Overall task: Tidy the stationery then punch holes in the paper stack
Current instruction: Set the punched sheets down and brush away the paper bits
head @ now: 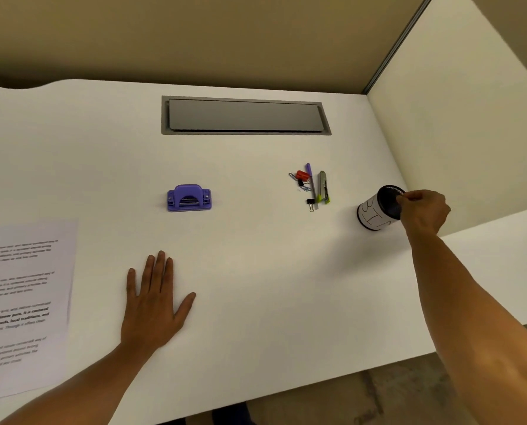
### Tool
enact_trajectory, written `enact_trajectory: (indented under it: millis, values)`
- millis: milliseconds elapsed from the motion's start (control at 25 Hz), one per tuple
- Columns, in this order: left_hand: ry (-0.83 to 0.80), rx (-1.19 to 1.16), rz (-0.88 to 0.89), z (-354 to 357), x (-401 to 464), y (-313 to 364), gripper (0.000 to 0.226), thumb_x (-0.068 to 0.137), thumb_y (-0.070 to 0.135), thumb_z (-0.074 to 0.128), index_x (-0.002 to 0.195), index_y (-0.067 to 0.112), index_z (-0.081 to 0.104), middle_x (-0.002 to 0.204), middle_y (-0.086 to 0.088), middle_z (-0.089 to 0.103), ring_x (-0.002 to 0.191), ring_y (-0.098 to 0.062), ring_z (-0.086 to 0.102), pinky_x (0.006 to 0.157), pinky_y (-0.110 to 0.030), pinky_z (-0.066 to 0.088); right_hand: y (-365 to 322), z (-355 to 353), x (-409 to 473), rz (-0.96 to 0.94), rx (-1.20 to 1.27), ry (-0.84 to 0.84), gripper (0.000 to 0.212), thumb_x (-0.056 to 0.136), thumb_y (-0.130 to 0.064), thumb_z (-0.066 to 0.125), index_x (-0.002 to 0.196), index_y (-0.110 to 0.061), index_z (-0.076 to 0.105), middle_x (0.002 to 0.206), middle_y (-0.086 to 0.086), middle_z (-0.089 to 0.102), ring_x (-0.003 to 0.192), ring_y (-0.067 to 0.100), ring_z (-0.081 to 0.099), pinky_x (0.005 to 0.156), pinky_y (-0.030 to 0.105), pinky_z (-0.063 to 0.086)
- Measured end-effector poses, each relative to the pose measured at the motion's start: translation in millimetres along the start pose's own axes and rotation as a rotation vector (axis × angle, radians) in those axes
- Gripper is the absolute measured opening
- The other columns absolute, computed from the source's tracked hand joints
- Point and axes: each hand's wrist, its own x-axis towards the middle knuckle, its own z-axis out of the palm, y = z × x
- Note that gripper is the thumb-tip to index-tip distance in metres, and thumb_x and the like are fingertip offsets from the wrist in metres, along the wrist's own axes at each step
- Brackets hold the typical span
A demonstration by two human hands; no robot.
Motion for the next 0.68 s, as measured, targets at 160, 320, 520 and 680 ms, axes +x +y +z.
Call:
enact_trajectory:
  millis: [160, 320, 520, 680]
  values:
    - [0.012, -0.006, 0.007, 1, 0, 0, 0.089, 0.092, 0.067, 0.021, 0.156, 0.005, 0.016, 0.167, -0.012, 0.011, 0.156, -0.028, 0.011, 0.125, -0.057, 0.009, 7, 4, -3, -0.034, 0.019, -0.015, 0.043, 0.083, 0.013, 0.050, 0.115, -0.005, 0.073, 0.115, 0.019, 0.072, 0.108, 0.035, 0.067, 0.093, 0.031, 0.052]
    - [0.002, -0.007, 0.005, 0, 2, 1, 0.089, 0.092, 0.067, 0.022, 0.156, 0.005, 0.016, 0.167, -0.012, 0.011, 0.156, -0.028, 0.011, 0.124, -0.057, 0.010, 7, 11, -20, -0.169, 0.038, 0.111, 0.031, 0.095, -0.014, 0.052, 0.120, -0.010, 0.069, 0.115, 0.014, 0.072, 0.111, 0.033, 0.061, 0.093, 0.032, 0.046]
    - [-0.026, 0.009, -0.006, -3, 1, 1, 0.088, 0.092, 0.066, 0.021, 0.156, 0.005, 0.018, 0.167, -0.013, 0.011, 0.155, -0.029, 0.011, 0.124, -0.058, 0.011, 17, 64, -117, -0.694, 0.028, 0.008, 0.025, 0.096, -0.013, 0.059, 0.117, -0.005, 0.067, 0.112, 0.014, 0.070, 0.107, 0.033, 0.059, 0.094, 0.043, 0.049]
    - [-0.043, 0.008, -0.013, -4, 2, 2, 0.088, 0.093, 0.067, 0.020, 0.157, 0.006, 0.015, 0.167, -0.012, 0.009, 0.156, -0.028, 0.009, 0.124, -0.057, 0.010, 31, 114, -204, -0.688, -0.108, -0.468, 0.052, 0.099, -0.029, 0.056, 0.144, -0.003, 0.049, 0.147, 0.015, 0.052, 0.139, 0.033, 0.045, 0.117, 0.042, 0.035]
